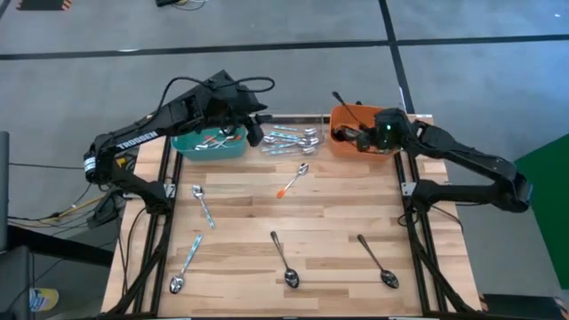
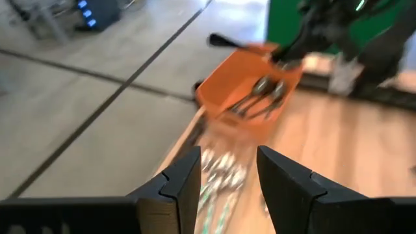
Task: Sort silverware by color (type)
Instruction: Put the black spoon into the orange bin
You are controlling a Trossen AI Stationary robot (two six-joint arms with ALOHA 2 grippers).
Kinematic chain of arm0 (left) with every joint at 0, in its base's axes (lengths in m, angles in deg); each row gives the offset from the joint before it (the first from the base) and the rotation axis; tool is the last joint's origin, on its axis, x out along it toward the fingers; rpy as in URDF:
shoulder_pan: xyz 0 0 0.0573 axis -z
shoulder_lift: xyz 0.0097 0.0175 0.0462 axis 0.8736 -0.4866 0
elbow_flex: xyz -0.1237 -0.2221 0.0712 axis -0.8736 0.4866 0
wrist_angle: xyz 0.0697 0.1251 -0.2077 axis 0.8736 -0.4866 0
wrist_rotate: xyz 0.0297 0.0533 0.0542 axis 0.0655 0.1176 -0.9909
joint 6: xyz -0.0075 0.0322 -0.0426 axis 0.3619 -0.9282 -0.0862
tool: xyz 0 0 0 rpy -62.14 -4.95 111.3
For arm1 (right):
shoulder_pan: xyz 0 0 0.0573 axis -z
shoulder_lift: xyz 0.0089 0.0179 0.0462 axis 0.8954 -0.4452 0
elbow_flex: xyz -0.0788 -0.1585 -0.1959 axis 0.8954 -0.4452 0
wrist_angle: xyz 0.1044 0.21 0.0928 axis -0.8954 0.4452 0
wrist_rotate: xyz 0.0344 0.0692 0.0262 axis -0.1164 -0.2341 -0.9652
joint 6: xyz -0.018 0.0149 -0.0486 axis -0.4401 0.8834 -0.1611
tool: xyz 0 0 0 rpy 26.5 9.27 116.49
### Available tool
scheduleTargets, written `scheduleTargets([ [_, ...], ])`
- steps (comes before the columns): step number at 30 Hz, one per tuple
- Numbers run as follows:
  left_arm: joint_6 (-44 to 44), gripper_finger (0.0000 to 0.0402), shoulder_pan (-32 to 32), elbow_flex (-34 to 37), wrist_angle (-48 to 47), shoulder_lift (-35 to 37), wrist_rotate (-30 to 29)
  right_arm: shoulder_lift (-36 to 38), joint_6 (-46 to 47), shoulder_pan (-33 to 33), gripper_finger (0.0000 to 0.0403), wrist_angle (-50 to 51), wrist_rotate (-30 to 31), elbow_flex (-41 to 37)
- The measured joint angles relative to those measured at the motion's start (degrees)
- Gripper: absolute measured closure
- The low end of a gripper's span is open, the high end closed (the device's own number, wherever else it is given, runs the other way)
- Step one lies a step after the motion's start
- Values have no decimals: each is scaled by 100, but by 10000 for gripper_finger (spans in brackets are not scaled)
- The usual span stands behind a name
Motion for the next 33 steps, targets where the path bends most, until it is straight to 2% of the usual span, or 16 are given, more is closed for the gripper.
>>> scheduleTargets([
  [5, -211, 264, -2, 0, -517, 0, -490, -227, -451, 689, 388, 899, 11, 0],
  [12, -126, 264, 0, 0, -587, 0, -814, -724, -1130, 1161, 387, 1365, -175, 0],
  [24, 2, 264, 0, 0, -821, 0, -821, -2236, -1597, 1397, 373, 1128, -236, 0],
  [33, 222, 265, 0, 2, -1098, 0, -825, -2715, -2038, 1397, 371, 715, -236, 0],
])
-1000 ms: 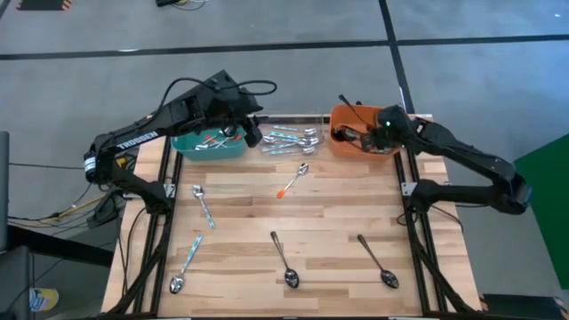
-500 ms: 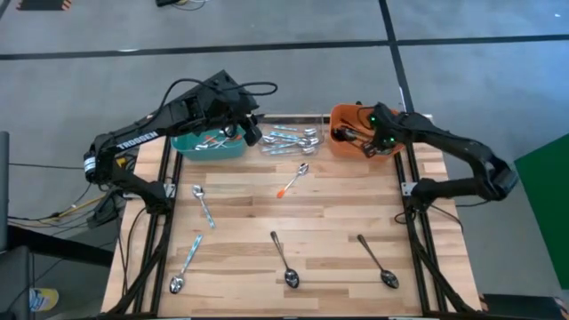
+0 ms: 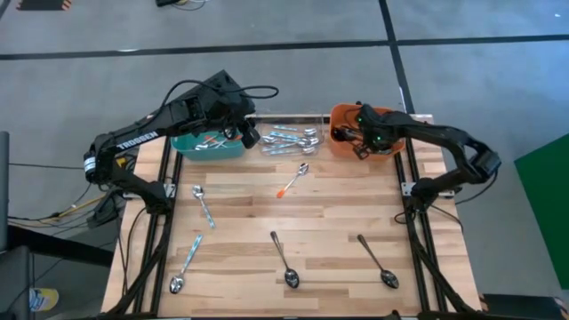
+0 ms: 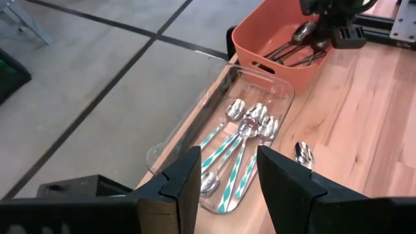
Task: Sort silverware by color (type)
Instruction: Put the black spoon into the orange bin, then put the orange spoon into the green bin
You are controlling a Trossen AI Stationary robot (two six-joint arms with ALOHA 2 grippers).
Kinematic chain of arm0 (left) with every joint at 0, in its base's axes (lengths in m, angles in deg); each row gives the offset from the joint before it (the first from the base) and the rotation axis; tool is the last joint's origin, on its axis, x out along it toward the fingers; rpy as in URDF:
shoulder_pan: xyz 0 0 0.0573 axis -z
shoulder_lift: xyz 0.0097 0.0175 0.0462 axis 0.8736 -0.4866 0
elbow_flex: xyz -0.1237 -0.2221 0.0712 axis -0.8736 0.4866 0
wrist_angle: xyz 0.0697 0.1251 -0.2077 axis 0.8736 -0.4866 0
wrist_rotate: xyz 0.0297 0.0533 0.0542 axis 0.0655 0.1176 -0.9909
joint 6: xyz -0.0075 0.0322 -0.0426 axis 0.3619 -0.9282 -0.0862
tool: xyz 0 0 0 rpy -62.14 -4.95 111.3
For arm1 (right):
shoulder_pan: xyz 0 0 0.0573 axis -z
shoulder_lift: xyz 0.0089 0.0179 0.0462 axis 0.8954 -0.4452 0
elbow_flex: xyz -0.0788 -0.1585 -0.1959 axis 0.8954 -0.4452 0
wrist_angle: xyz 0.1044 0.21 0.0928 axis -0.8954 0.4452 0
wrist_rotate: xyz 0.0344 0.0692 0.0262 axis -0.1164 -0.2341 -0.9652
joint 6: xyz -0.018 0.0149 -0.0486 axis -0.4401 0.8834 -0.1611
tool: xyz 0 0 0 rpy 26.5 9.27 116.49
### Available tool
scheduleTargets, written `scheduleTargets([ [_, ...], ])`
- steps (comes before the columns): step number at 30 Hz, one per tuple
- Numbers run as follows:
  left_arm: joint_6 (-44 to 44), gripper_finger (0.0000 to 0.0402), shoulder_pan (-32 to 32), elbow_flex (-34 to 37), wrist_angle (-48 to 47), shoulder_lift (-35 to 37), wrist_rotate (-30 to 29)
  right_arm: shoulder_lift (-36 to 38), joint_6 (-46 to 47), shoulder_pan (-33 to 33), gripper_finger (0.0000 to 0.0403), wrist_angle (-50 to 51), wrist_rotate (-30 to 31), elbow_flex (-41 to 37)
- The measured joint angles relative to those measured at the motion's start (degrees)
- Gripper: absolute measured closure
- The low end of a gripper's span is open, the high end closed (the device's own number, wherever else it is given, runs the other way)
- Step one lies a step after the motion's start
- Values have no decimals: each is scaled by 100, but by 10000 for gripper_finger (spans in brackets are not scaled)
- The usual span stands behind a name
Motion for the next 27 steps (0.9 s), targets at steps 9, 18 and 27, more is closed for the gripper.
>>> scheduleTargets([
  [9, 101, 265, 0, 0, 4, 0, 0, -279, -5, -2, 334, 31, -2, 0],
  [18, 168, 265, 0, 2, 9, -2, 0, -268, -50, -2, 265, 220, -4, 259],
  [27, 259, 254, 17, 19, -151, -203, 46, -268, -30, -16, 214, 886, 13, 1126],
])
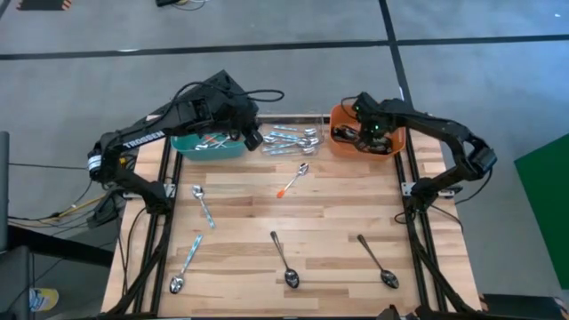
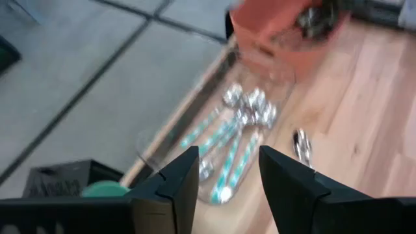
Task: Sort silverware by color (type)
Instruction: Put the orange spoon into the green bin
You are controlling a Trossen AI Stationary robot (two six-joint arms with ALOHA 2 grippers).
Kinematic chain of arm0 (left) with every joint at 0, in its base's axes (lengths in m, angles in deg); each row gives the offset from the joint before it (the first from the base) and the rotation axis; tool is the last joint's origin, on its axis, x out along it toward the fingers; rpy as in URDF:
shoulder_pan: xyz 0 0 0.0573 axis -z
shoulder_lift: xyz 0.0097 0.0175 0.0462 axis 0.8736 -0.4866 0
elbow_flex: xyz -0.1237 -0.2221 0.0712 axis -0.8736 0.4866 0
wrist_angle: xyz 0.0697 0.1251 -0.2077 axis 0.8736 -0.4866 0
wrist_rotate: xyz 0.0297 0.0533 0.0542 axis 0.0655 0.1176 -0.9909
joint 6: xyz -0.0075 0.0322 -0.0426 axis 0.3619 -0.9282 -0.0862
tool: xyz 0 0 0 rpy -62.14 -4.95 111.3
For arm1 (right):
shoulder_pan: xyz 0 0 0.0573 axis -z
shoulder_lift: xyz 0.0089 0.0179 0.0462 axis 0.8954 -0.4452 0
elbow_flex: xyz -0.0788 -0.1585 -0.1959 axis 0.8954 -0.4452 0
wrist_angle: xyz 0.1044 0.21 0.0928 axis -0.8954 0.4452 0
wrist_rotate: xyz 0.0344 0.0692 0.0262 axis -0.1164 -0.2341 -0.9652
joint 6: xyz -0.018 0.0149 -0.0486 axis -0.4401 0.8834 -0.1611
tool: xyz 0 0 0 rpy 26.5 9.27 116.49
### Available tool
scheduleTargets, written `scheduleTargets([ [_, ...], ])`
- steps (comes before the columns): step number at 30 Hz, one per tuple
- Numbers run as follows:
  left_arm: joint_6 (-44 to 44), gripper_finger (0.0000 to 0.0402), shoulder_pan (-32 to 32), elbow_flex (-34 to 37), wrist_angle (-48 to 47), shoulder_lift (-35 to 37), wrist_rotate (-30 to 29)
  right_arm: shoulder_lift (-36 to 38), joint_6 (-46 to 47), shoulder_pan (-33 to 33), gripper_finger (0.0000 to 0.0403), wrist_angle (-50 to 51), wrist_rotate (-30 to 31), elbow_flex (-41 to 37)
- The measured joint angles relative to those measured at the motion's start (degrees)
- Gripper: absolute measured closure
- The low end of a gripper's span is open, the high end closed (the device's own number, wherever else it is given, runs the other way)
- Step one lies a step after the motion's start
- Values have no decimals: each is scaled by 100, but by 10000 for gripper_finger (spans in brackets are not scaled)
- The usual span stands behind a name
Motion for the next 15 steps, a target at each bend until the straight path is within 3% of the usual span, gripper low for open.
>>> scheduleTargets([
  [5, 91, 232, 46, 3, -47, -298, 233, 26, 8, -89, 208, 389, 3, 426],
  [15, 1214, 219, 319, 1, 349, -1551, 1108, 354, 749, -503, 213, 1417, -8, 771],
])
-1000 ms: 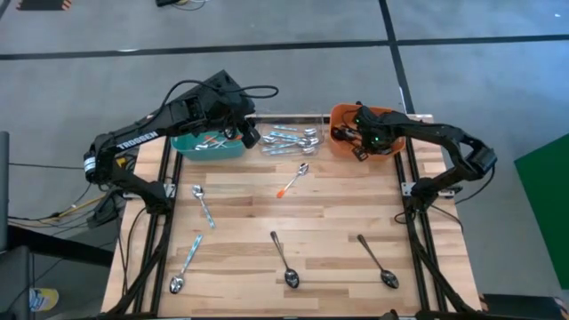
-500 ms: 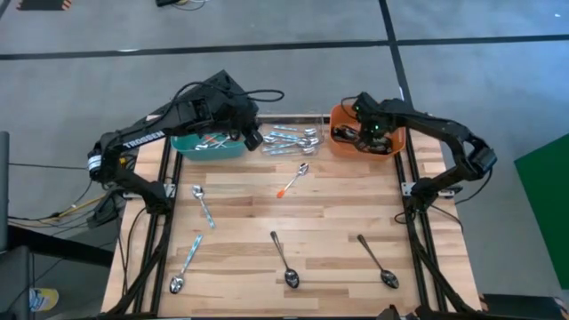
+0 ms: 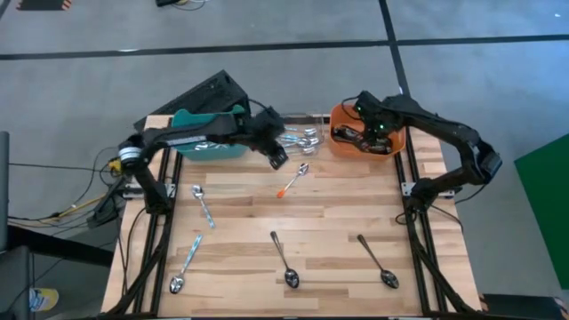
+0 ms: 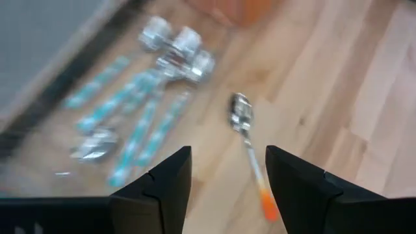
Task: Sort silverware by color (type)
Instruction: Put the orange spoon into the green bin
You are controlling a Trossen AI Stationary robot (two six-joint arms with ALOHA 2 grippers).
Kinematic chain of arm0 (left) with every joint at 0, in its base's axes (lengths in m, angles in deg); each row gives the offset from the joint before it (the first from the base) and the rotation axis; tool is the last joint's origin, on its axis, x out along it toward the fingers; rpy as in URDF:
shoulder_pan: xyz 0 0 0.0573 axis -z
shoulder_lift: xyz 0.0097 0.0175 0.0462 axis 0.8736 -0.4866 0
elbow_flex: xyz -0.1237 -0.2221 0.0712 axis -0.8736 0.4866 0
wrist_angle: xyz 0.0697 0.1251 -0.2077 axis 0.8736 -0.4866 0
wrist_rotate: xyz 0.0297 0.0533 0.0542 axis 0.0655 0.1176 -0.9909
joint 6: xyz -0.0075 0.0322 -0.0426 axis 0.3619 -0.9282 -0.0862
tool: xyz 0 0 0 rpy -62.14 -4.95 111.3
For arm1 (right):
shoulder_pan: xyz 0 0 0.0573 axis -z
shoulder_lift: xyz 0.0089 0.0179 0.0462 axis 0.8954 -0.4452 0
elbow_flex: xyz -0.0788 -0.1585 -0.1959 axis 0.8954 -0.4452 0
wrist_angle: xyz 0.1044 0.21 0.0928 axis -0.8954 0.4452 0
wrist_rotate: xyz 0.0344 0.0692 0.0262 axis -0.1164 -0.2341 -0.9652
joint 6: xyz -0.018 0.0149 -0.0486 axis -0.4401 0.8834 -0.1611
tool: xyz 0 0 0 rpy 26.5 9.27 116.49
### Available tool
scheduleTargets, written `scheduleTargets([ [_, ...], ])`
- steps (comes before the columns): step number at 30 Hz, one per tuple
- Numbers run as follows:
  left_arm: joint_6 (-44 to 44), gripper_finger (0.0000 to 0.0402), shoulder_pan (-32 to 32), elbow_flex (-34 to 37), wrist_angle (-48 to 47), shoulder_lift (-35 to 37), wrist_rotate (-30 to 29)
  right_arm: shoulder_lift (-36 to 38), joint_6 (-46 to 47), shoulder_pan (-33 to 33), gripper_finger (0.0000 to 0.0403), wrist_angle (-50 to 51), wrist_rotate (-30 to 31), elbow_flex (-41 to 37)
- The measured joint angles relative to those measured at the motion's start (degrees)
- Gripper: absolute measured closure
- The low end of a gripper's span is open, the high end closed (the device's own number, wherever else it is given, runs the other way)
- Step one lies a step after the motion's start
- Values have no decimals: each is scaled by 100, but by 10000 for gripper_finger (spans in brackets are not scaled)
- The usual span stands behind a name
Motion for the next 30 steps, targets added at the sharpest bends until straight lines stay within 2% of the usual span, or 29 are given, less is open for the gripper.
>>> scheduleTargets([
  [5, 132, 219, 303, 0, 437, -639, 116, 268, 107, -254, 213, 300, -134, 0],
  [9, 298, 219, 443, 0, 597, -1002, 116, 429, 593, -458, 213, 439, -170, 0],
  [19, 416, 219, 511, -6, 908, -1436, 111, 652, 1528, -992, 213, 567, -179, 0],
  [30, 400, 219, 542, -4, 970, -2079, 158, 638, 1895, -1482, 214, 531, -176, 0],
])
